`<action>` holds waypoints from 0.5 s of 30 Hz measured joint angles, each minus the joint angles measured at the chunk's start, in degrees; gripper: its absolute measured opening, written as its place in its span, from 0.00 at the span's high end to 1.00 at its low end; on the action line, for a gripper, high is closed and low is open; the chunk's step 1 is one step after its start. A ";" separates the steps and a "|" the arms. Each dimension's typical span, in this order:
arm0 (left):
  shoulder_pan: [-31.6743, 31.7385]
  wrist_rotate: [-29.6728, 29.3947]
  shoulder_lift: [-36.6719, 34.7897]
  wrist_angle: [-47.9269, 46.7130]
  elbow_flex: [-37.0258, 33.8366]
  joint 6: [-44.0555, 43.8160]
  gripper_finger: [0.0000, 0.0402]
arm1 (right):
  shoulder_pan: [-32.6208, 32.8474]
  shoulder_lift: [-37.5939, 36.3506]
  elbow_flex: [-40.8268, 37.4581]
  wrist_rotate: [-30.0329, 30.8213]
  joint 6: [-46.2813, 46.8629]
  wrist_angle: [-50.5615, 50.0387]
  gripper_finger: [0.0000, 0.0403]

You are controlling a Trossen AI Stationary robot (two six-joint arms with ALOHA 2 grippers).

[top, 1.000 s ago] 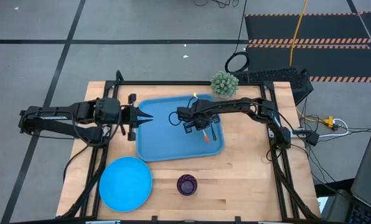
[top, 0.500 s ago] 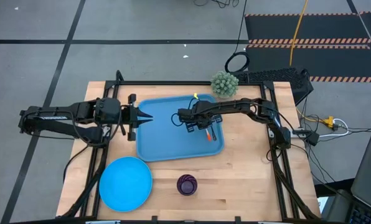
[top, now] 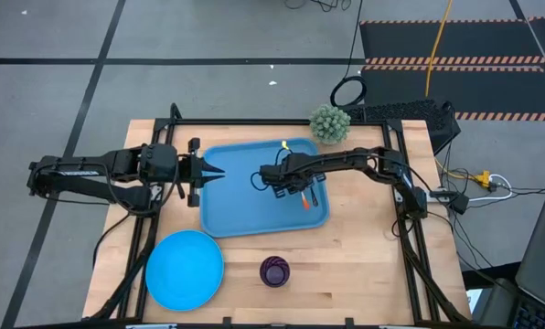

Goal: Pick and place plate/cup/fork/spoon on tray
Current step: Put the blue plate on the blue tray

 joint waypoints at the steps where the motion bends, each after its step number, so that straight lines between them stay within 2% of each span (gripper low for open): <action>1: 0.00 0.01 0.00 0.00 0.00 0.00 0.86 | 0.00 -0.44 0.00 0.41 -0.50 -0.28 0.72; 8: -0.02 0.02 0.00 0.13 0.00 0.13 0.86 | 0.13 -7.81 0.00 4.35 -4.20 0.09 0.68; 13: -0.02 0.01 0.00 0.74 0.00 0.17 0.86 | 0.37 -12.97 0.02 9.91 -11.84 -0.50 0.68; 15: -0.02 0.00 0.00 0.81 0.00 0.15 0.86 | 0.52 -14.26 0.02 10.42 -13.99 -1.12 0.68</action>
